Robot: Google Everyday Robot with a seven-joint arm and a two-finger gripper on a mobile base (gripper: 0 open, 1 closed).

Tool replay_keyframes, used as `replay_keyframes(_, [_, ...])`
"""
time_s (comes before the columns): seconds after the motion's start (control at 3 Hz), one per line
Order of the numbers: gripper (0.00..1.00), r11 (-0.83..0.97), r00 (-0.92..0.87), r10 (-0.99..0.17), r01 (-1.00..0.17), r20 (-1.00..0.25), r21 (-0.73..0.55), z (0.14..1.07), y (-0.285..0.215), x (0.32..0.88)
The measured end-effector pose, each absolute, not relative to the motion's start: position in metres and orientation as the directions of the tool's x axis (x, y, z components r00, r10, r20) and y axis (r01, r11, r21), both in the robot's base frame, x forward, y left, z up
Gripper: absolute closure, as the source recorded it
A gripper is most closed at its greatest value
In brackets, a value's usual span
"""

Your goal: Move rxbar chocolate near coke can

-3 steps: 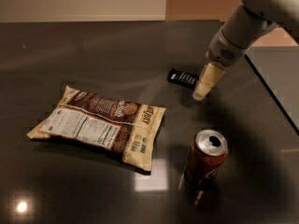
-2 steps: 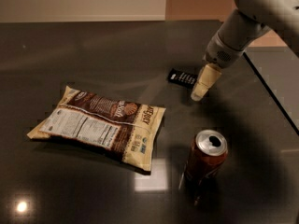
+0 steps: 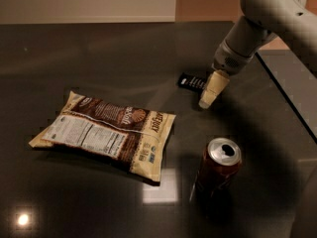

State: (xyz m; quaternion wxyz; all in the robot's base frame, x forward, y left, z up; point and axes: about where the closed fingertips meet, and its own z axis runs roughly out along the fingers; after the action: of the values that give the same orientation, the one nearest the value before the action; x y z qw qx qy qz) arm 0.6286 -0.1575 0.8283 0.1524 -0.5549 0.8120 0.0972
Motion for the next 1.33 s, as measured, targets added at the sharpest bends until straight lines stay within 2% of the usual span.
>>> replay_keyframes(0.33, [0.18,0.362,-0.341,-0.872,-0.932,-0.352,0.004,0.8235,-0.1549,0.6311])
replay_keyframes(0.67, [0.56,0.360,-0.343,-0.872,-0.933,-0.350,0.015,0.8204,-0.1530,0.6329])
replay_keyframes(1.0, [1.00,0.360,-0.343,-0.872,-0.933,-0.350,0.015,0.8249,-0.1531,0.6328])
replay_keyframes(1.33, [1.00,0.360,-0.343,-0.872,-0.933,-0.350,0.015,0.8251,-0.1531,0.6328])
